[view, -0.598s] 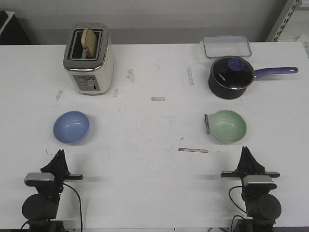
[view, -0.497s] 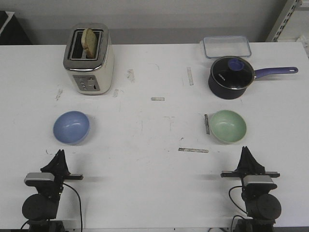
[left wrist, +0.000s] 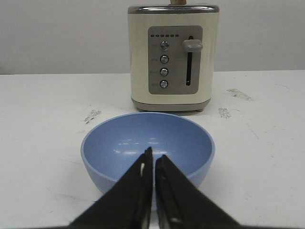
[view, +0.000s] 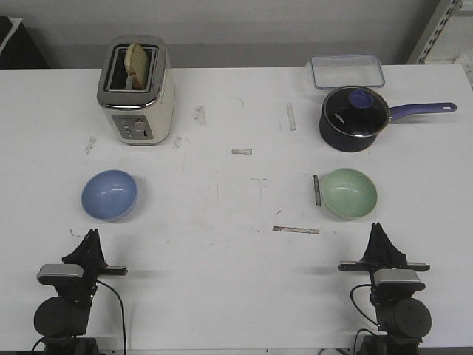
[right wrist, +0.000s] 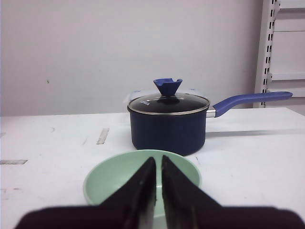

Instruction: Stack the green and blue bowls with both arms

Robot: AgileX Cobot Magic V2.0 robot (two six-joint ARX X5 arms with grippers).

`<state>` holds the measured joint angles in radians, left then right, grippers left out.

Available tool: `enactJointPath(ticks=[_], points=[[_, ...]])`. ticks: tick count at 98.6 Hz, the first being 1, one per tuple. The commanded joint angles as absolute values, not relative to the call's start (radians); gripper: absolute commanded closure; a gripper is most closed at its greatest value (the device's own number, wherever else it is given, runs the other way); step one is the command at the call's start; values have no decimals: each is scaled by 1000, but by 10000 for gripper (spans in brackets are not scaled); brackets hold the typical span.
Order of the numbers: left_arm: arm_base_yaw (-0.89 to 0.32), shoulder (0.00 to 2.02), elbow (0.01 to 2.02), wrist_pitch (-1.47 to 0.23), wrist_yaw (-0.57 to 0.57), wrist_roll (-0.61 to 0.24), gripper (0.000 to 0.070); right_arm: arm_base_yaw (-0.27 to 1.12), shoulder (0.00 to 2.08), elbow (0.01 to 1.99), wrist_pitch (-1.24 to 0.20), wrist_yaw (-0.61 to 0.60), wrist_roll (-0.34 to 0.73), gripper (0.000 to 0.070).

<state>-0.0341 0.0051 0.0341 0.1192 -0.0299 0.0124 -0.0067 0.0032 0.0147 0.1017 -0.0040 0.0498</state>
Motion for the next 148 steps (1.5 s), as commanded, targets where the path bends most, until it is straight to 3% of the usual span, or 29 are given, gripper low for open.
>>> enactJointPath(ticks=[1, 35, 80, 119, 148], points=[[-35, 3, 12, 132, -33, 15, 699, -6, 2, 20, 104, -22, 47, 687], [-35, 3, 12, 132, -33, 15, 699, -6, 112, 168, 16, -51, -36, 688], [-35, 3, 12, 132, -33, 15, 699, -6, 561, 472, -100, -57, -30, 688], [-35, 3, 12, 132, -33, 15, 699, -6, 916, 786, -354, -53, -6, 688], [-35, 3, 12, 132, -33, 15, 699, -48, 1142, 1018, -682, -83, 143, 681]])
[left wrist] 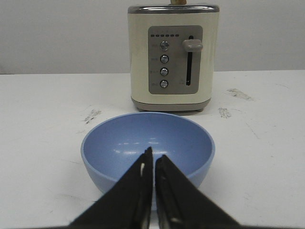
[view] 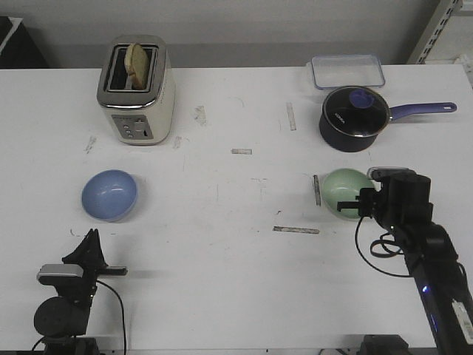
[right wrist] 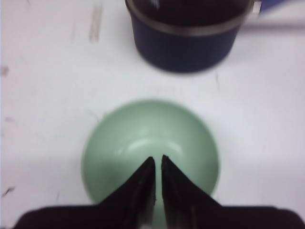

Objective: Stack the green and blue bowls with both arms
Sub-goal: 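Move the right gripper to the pale green bowl's rim and grasp it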

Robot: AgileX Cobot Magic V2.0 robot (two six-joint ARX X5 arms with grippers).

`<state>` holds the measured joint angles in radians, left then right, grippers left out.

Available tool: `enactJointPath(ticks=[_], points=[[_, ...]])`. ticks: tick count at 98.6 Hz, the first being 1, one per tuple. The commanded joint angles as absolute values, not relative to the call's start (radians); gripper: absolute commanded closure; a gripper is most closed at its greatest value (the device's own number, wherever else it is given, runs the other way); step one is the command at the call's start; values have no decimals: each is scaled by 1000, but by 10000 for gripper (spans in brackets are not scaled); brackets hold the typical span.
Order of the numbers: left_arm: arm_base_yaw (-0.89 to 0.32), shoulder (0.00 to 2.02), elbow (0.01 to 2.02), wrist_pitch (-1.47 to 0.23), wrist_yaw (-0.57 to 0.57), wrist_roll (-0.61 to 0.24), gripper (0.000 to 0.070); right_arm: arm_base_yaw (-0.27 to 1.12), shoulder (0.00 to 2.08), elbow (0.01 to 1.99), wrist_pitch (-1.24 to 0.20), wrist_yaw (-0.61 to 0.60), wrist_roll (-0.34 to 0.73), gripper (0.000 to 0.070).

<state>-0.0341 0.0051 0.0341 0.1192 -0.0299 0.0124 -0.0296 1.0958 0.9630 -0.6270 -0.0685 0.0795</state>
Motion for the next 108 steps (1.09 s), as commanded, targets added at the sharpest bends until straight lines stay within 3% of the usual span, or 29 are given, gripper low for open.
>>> enactJointPath(ticks=[1, 7, 20, 25, 55, 81, 88, 108], points=[[-35, 3, 12, 132, -33, 15, 699, -52, 1150, 1026, -693, -86, 144, 678], [-35, 3, 12, 132, -33, 15, 699, -72, 1193, 1069, -741, -118, 143, 623], [-35, 3, 12, 132, -33, 15, 699, -127, 1287, 1162, -824, -217, 143, 308], [-35, 3, 12, 132, -33, 15, 699, -149, 1320, 1188, -843, -253, 143, 230], [-35, 3, 12, 132, -33, 15, 699, -233, 1475, 1221, -900, -295, 129, 153], [-35, 3, 12, 132, -33, 15, 699, -242, 1583, 1221, -863, -295, 100, 154], [-35, 3, 12, 132, -33, 15, 699, -242, 1604, 1221, -848, -295, 101, 184], [-35, 3, 12, 132, -33, 15, 699, -243, 1632, 1221, -811, -293, 101, 530]])
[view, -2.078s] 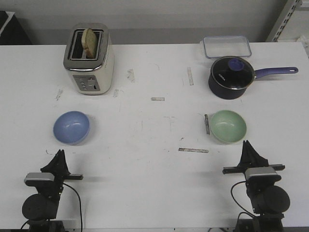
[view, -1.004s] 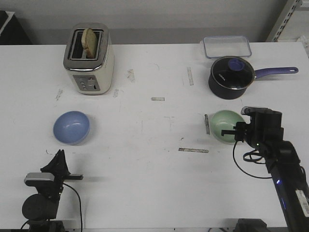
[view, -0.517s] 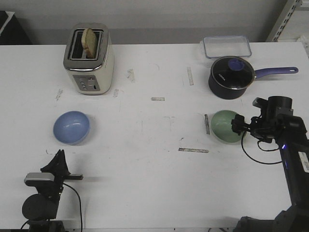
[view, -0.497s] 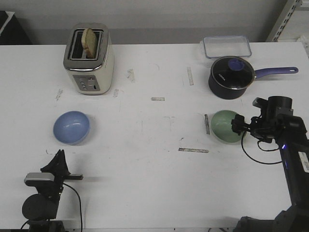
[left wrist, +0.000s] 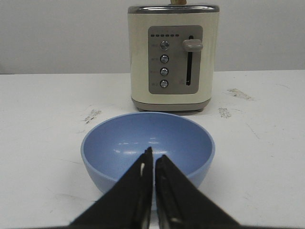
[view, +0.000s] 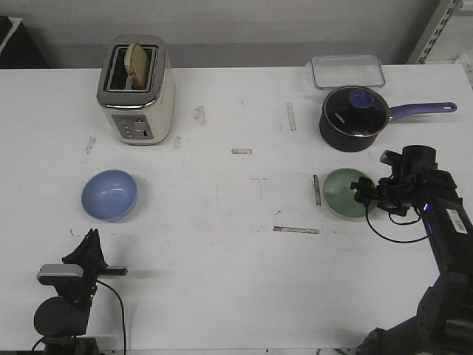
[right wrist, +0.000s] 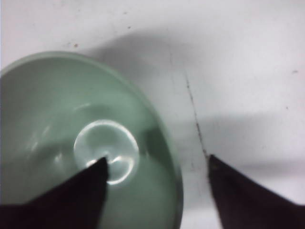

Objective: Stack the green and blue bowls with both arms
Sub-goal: 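Move the right gripper to the pale green bowl's rim and grasp it, then slide the green bowl with the right gripper toward the table center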

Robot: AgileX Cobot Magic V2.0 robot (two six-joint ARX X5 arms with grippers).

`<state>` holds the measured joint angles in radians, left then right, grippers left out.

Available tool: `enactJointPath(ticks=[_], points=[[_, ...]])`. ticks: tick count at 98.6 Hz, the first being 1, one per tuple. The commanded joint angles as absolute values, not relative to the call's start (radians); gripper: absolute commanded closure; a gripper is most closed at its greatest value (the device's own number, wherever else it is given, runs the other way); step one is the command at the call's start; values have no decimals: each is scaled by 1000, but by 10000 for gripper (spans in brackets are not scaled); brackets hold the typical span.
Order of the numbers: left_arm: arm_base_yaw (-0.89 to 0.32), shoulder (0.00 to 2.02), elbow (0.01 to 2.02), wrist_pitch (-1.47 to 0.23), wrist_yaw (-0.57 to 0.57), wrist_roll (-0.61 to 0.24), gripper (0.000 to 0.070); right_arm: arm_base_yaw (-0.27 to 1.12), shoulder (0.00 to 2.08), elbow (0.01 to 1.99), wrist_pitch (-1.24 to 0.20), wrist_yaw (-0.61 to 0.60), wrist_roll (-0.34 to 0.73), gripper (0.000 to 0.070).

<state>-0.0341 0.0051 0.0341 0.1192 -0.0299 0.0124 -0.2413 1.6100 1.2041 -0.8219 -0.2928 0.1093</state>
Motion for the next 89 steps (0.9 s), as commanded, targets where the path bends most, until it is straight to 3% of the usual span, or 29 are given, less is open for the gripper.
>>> enactJointPath(ticks=[1, 15, 48, 89], points=[[-35, 3, 12, 132, -33, 15, 699, -243, 1632, 1221, -809, -293, 101, 547], [-35, 3, 12, 132, -33, 15, 699, -243, 1628, 1222, -801, -288, 104, 694], [-35, 3, 12, 132, -33, 15, 699, -184, 1523, 1225, -785, -292, 160, 694], [-35, 3, 12, 132, -33, 15, 699, 133, 1494, 1224, -676, -363, 377, 694]])
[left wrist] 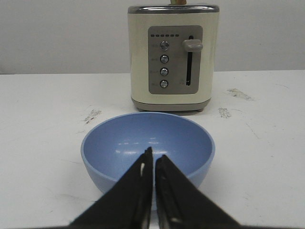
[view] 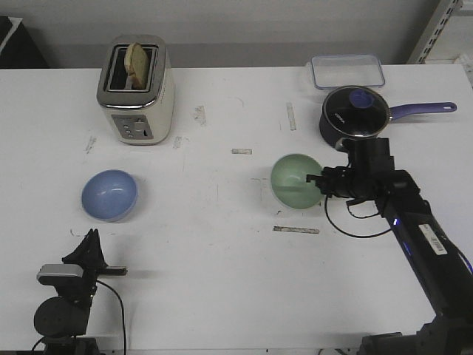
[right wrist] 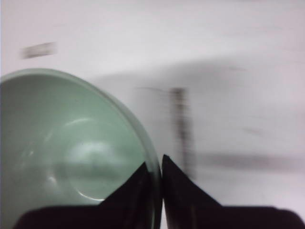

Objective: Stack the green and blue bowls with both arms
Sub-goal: 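Slide the green bowl with the right gripper toward the table center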

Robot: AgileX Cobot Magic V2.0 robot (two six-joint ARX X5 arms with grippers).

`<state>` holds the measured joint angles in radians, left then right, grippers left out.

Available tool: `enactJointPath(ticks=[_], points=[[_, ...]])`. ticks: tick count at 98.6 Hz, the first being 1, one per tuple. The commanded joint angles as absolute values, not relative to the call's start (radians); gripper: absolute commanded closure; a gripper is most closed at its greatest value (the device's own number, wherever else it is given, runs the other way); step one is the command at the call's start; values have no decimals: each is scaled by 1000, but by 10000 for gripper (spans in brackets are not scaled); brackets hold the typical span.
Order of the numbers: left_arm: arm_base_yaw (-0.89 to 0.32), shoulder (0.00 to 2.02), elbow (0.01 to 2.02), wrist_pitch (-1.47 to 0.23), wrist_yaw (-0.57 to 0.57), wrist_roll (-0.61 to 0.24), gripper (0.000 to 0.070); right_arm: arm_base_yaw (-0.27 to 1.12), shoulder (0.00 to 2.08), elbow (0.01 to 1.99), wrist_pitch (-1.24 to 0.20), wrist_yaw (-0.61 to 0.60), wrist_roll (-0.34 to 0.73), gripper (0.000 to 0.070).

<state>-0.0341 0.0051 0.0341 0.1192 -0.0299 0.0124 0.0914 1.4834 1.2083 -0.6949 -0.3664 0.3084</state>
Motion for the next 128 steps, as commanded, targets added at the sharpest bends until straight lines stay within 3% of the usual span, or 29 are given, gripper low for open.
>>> enactJointPath(ticks=[1, 24, 43, 67, 84, 89, 103, 119, 128], points=[[-35, 3, 12, 132, -33, 15, 699, 143, 1494, 1224, -673, -360, 382, 694], [-35, 3, 12, 132, -33, 15, 699, 329, 1546, 1223, -598, -261, 493, 694], [-35, 3, 12, 132, -33, 15, 699, 419, 1634, 1223, -544, -260, 535, 694], [-35, 3, 12, 132, -33, 15, 699, 458, 1705, 1223, -503, -256, 597, 693], [-35, 3, 12, 132, -33, 15, 699, 460, 1707, 1223, -503, -189, 606, 687], [-35, 3, 12, 132, -33, 15, 699, 460, 1708, 1223, -502, -183, 605, 664], [-35, 3, 12, 132, -33, 15, 699, 460, 1708, 1223, -501, -184, 605, 497], [-35, 3, 12, 132, -33, 15, 699, 460, 1705, 1223, -501, -183, 604, 467], [-35, 3, 12, 132, -33, 15, 699, 459, 1682, 1223, -502, -183, 595, 331]])
